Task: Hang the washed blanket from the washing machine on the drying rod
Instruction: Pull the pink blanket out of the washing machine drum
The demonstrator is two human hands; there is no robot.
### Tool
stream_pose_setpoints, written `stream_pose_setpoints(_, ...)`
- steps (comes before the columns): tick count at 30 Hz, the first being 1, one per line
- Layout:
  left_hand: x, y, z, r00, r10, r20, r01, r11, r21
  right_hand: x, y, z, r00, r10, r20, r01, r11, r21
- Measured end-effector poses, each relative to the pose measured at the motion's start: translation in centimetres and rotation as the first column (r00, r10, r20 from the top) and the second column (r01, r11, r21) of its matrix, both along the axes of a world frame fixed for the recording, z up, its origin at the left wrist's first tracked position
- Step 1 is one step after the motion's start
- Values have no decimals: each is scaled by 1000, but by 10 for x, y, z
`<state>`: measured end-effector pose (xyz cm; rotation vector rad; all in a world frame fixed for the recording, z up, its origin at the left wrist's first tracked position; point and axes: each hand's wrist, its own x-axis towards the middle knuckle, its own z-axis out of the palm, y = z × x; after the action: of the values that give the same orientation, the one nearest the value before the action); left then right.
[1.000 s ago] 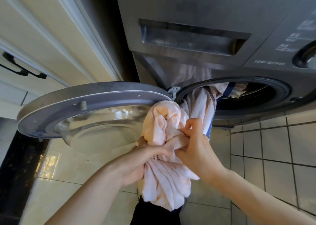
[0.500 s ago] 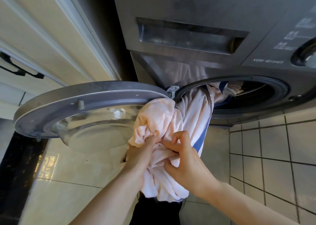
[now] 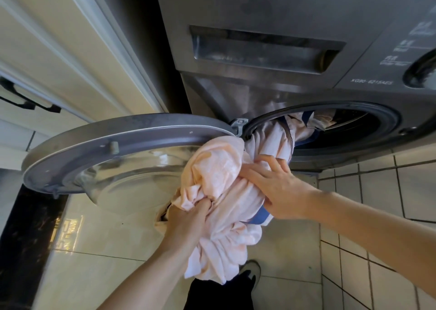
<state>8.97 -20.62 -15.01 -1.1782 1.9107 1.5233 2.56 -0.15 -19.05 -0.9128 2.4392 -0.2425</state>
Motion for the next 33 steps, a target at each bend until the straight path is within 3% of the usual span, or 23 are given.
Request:
stream_pose_setpoints(3, -2, -2, 5, 1000, 24, 15, -24, 1000, 7, -28, -3, -9, 986, 165, -2, -162, 967, 195)
stream_pose_setpoints(8, -4, -7, 3, 999, 13, 49, -13, 1000, 7, -57, -9, -24, 956, 271, 115, -290, 929, 228)
stream_pose_setpoints(18, 3, -18, 0, 994, 25, 106, -32, 998, 63, -71, 7, -50, 959, 260, 109, -282, 884, 374)
stream_pose_setpoints(22, 7, -21, -5, 995, 49, 87, -54, 997, 52, -72, 12, -65, 962, 273, 30, -258, 862, 437)
stream_pose_setpoints(26, 10, -25, -9, 996, 67, 59, -72, 993, 88, -71, 12, -76, 975, 220, -18, -193, 888, 418)
stream_pose_setpoints(33, 15, -27, -13, 999, 40, 25, -42, 994, 100, -43, 25, -77, 984, 167, -66, -153, 972, 177)
